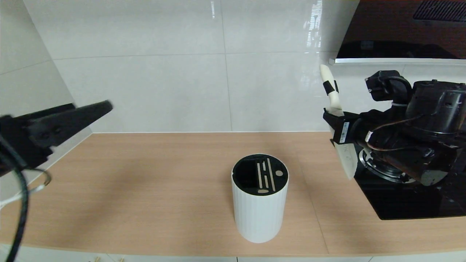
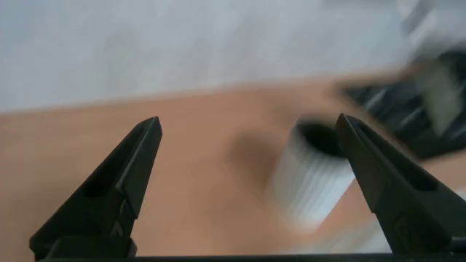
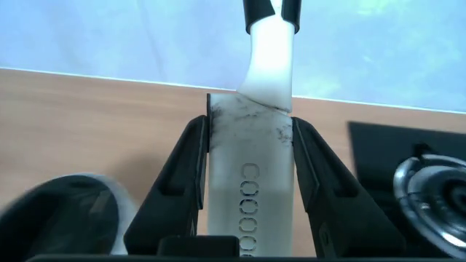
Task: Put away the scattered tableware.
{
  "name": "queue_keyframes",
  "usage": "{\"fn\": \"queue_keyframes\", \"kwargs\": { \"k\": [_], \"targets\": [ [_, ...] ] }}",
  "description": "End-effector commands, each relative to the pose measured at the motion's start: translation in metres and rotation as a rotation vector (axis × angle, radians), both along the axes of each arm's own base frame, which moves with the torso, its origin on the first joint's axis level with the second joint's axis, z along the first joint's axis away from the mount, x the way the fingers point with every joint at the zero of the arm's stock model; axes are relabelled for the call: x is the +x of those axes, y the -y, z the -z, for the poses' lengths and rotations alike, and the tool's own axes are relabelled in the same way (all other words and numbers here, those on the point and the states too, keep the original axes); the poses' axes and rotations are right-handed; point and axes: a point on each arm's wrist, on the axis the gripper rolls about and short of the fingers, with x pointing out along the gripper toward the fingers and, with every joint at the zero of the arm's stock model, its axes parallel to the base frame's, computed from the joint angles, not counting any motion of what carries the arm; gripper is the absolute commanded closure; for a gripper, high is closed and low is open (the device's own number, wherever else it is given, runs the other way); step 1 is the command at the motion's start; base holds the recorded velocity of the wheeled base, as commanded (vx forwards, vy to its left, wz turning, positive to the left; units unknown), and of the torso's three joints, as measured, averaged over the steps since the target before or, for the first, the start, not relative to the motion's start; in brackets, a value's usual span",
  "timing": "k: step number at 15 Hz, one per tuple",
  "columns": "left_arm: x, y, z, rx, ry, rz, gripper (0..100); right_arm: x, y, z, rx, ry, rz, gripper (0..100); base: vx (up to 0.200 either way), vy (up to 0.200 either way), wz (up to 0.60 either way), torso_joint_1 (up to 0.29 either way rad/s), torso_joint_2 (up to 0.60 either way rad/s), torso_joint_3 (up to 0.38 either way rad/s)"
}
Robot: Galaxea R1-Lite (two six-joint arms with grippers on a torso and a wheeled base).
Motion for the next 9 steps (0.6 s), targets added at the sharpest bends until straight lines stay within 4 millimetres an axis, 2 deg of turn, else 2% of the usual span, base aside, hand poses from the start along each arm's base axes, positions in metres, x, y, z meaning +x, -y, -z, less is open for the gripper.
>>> {"fn": "queue_keyframes", "kwargs": {
  "k": [1, 2, 3, 4, 6, 7, 9],
  "targets": [
    [0.088, 0.053, 0.037, -0.052, -0.082, 0.123, 0, -0.020, -0.011, -0.011, 0.024, 0.033, -0.063, 100, 0.000, 0.000, 0.00, 0.000, 0.00, 0.000],
    [0.099, 0.062, 0.049, 0.020, -0.053, 0.116, 0, -0.028, -0.018, -0.014, 0.031, 0.040, -0.100, 100, 0.000, 0.000, 0.00, 0.000, 0.00, 0.000],
    [0.101, 0.064, 0.051, 0.035, -0.048, 0.109, 0, -0.031, -0.021, -0.014, 0.032, 0.041, -0.114, 100, 0.000, 0.000, 0.00, 0.000, 0.00, 0.000],
    [0.099, 0.078, 0.055, 0.051, -0.051, 0.136, 0, -0.044, -0.032, -0.016, 0.036, 0.043, -0.150, 100, 0.000, 0.000, 0.00, 0.000, 0.00, 0.000],
    [0.084, 0.110, 0.046, -0.034, -0.067, 0.273, 0, -0.059, -0.056, -0.008, 0.020, 0.021, -0.204, 100, 0.000, 0.000, 0.00, 0.000, 0.00, 0.000],
    [0.077, 0.122, 0.045, -0.105, -0.106, 0.330, 0, -0.062, -0.061, -0.005, 0.012, 0.012, -0.215, 100, 0.000, 0.000, 0.00, 0.000, 0.00, 0.000],
    [0.076, 0.130, 0.049, -0.158, -0.159, 0.389, 0, -0.066, -0.070, 0.003, -0.003, -0.009, -0.244, 100, 0.000, 0.000, 0.00, 0.000, 0.00, 0.000]
  ]
}}
